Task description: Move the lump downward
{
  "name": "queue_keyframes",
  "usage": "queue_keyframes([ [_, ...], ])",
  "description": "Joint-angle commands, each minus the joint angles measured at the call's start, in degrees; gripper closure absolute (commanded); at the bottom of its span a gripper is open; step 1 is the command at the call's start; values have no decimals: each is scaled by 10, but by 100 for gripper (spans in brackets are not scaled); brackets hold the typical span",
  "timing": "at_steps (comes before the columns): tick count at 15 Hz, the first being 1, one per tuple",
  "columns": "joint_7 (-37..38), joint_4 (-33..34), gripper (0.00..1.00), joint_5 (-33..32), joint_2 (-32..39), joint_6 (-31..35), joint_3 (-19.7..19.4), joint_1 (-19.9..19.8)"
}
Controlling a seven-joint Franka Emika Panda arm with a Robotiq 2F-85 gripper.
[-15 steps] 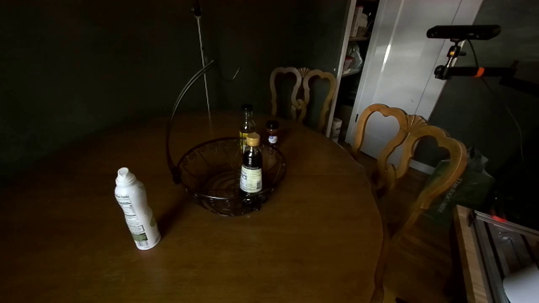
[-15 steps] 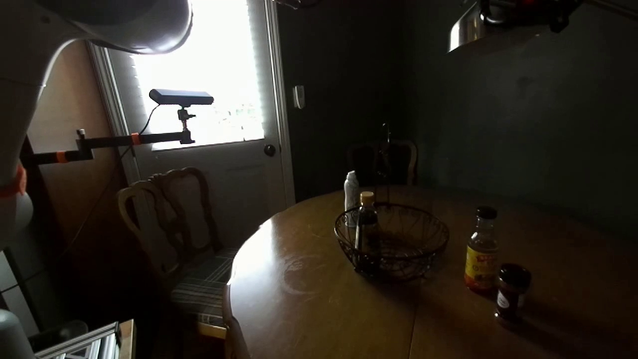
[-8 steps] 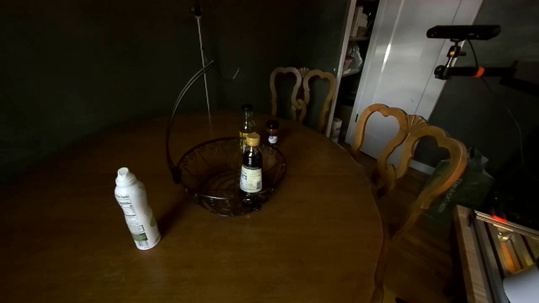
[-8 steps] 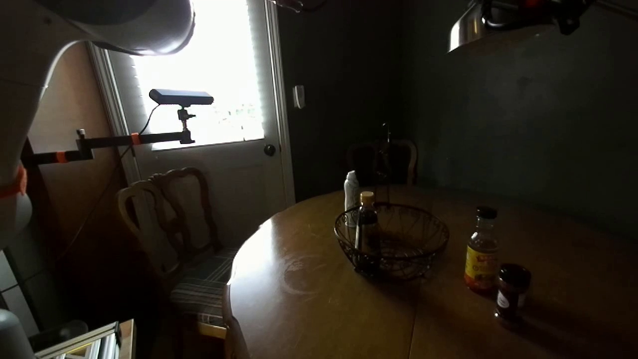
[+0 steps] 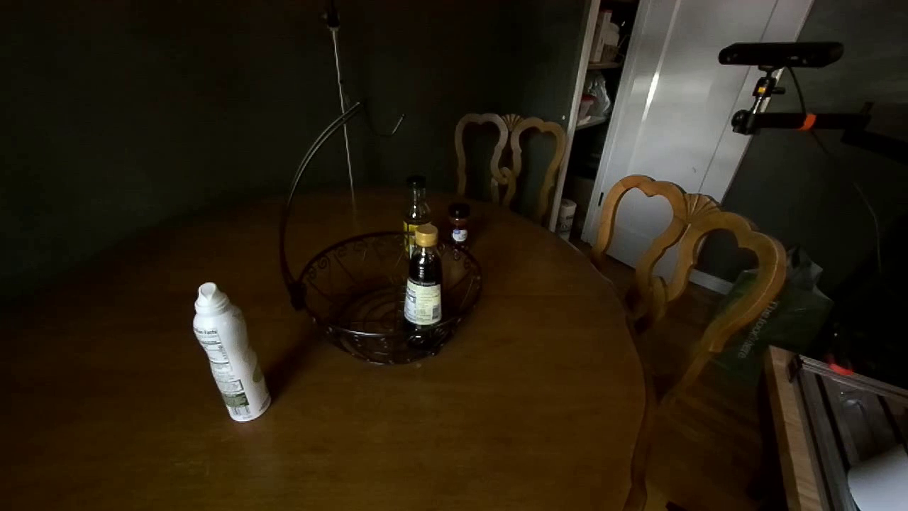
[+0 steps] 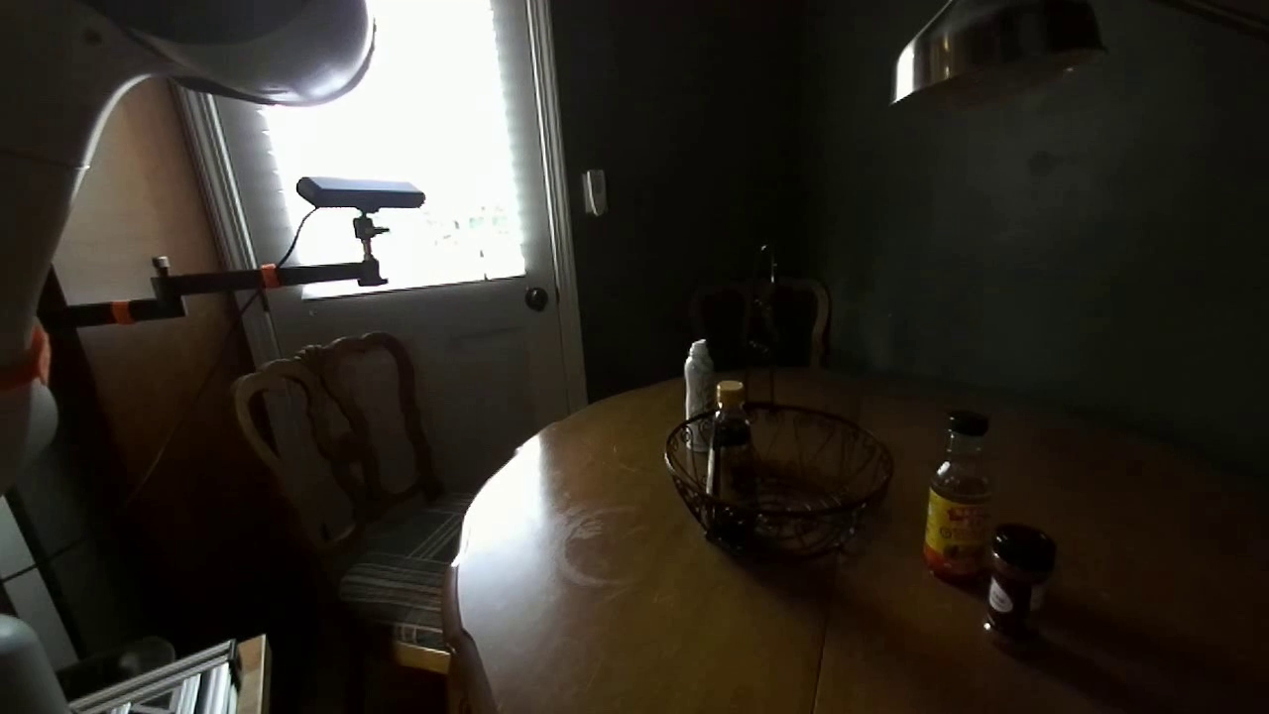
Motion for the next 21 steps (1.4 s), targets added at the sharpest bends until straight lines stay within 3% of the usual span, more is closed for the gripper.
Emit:
queue_keyframes([
  [1,-38,-7,100,21,-16,13,29,-1],
  [5,-51,-10,100,26,-24,24,44,0],
  [11,-68,-17,100,33,-26,-18,59,-10],
  [21,-72,-18,100,26,-10,-84,52,-18],
])
